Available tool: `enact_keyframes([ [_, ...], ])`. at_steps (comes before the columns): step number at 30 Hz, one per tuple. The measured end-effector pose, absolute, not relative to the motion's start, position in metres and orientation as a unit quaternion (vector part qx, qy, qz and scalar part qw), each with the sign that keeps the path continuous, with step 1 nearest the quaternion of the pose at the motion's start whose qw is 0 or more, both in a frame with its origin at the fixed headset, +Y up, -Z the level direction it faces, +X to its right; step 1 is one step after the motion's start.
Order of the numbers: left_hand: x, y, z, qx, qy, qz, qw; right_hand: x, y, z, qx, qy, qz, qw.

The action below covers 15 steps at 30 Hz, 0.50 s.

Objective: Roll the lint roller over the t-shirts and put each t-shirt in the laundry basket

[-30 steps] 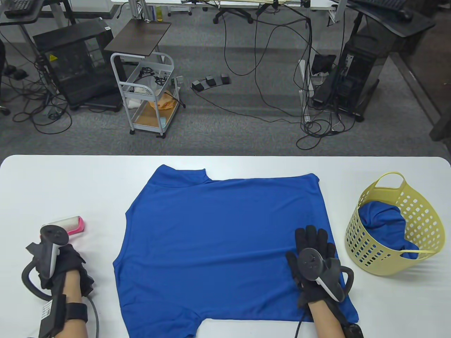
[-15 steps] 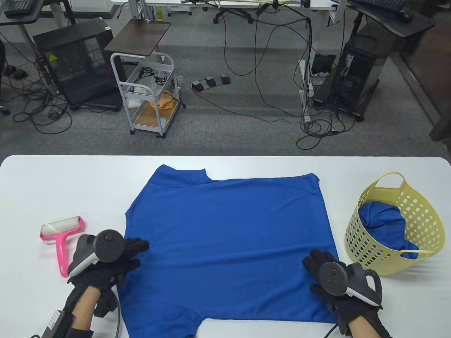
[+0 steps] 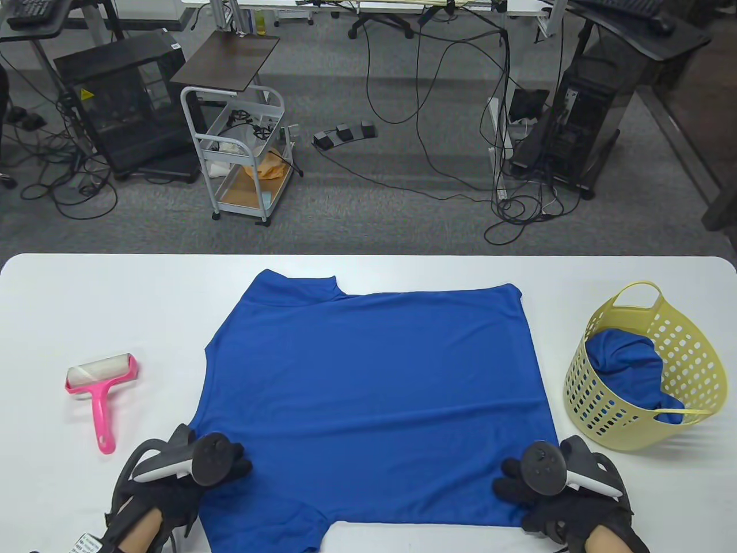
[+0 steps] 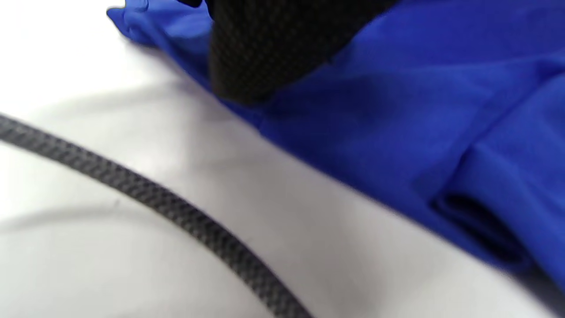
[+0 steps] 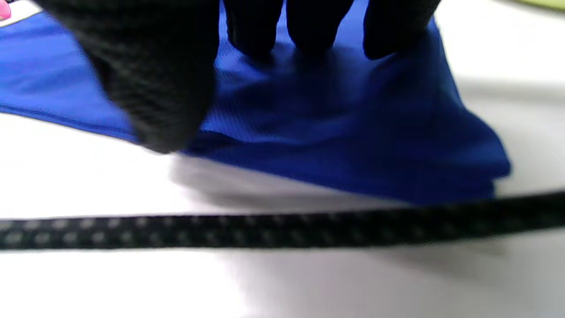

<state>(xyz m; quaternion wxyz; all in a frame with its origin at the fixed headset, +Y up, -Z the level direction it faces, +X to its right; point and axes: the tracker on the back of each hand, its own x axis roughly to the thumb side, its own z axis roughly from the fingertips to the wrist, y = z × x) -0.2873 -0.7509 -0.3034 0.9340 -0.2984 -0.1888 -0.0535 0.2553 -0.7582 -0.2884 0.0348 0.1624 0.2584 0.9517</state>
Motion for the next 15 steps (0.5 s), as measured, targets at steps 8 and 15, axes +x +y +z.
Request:
enact_keyframes([
  [8,-0.292,-0.759,-0.310,-0.310,-0.175,-0.066,0.932,0.258,-0.772,-0.292,0.146,0.261,0.953,0.043],
  [15,-0.296,-0.764,-0.311,-0.304,-0.176,-0.060,0.934,0.265,-0.776,-0.291,0.127,0.225,0.962,0.090],
])
